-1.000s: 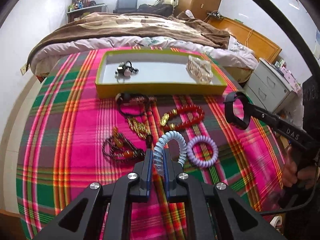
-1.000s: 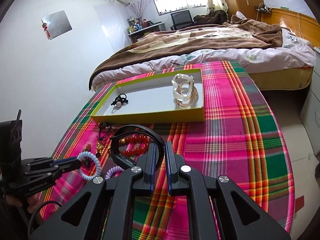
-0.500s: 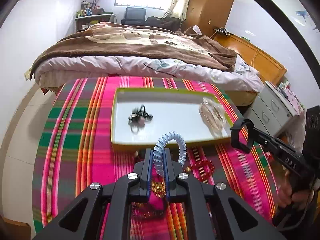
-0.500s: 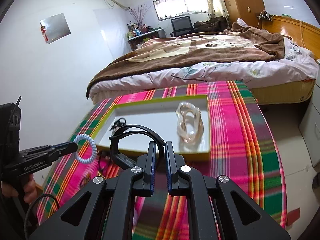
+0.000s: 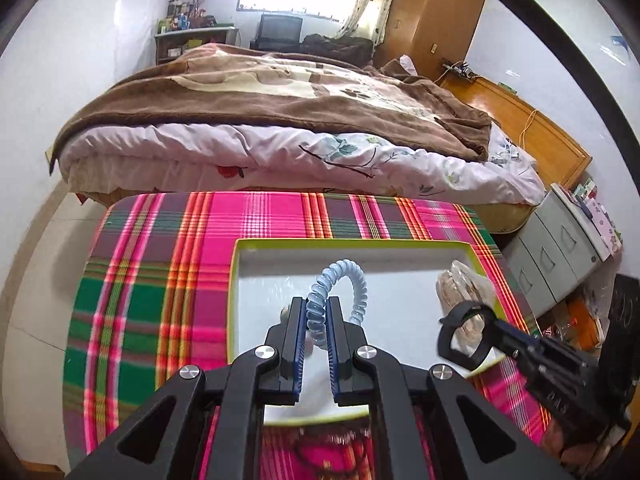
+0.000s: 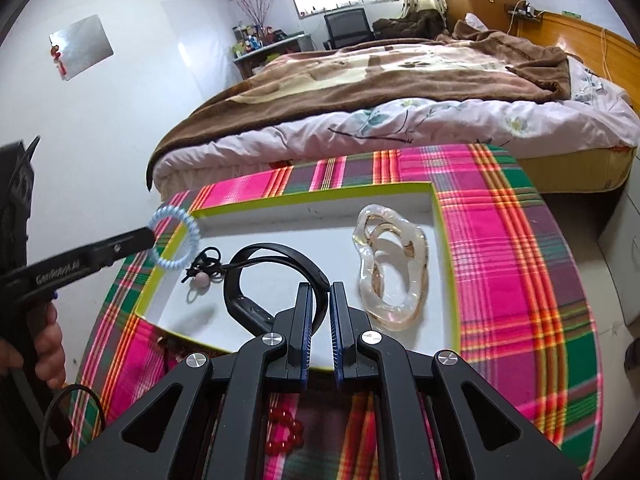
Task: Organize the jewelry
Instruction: 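Carry black band into tray with right tool while left tool carries blue coil there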
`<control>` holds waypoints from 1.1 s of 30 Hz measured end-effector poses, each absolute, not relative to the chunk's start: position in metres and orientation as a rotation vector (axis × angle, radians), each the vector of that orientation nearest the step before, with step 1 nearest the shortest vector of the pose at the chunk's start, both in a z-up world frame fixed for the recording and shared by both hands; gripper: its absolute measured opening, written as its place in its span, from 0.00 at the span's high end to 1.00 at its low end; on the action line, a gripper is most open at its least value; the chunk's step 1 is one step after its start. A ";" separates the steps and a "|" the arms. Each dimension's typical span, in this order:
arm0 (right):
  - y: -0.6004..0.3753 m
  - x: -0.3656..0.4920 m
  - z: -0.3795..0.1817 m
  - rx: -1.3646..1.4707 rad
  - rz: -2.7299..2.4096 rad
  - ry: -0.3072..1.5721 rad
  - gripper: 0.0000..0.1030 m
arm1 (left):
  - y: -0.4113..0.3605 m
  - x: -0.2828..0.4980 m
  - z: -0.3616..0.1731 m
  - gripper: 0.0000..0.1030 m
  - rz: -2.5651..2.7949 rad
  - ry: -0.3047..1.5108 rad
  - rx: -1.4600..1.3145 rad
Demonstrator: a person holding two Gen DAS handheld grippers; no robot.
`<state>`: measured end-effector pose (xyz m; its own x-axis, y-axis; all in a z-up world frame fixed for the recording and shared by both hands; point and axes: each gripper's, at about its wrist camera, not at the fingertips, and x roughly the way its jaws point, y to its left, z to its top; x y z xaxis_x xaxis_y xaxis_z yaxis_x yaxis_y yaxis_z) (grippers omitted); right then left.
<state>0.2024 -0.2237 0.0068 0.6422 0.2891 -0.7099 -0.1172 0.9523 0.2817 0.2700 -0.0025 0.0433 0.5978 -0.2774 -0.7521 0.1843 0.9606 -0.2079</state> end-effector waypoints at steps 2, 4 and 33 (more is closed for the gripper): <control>-0.221 0.207 0.003 0.217 0.231 0.855 0.91 | -0.004 0.280 0.038 0.90 -0.272 0.907 -0.126; -0.219 0.212 -0.001 0.216 0.226 0.864 0.91 | -0.008 0.291 0.032 0.90 -0.280 0.920 -0.133; -0.202 0.229 -0.012 0.079 0.160 0.886 0.90 | -0.029 0.330 -0.017 0.90 -0.267 1.052 -0.130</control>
<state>0.2292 -0.2017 -0.0124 0.6214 0.1718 -0.7644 -0.1066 0.9851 0.1348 0.3301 -0.0288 -0.0168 0.4675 -0.2784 -0.8390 0.1551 0.9602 -0.2322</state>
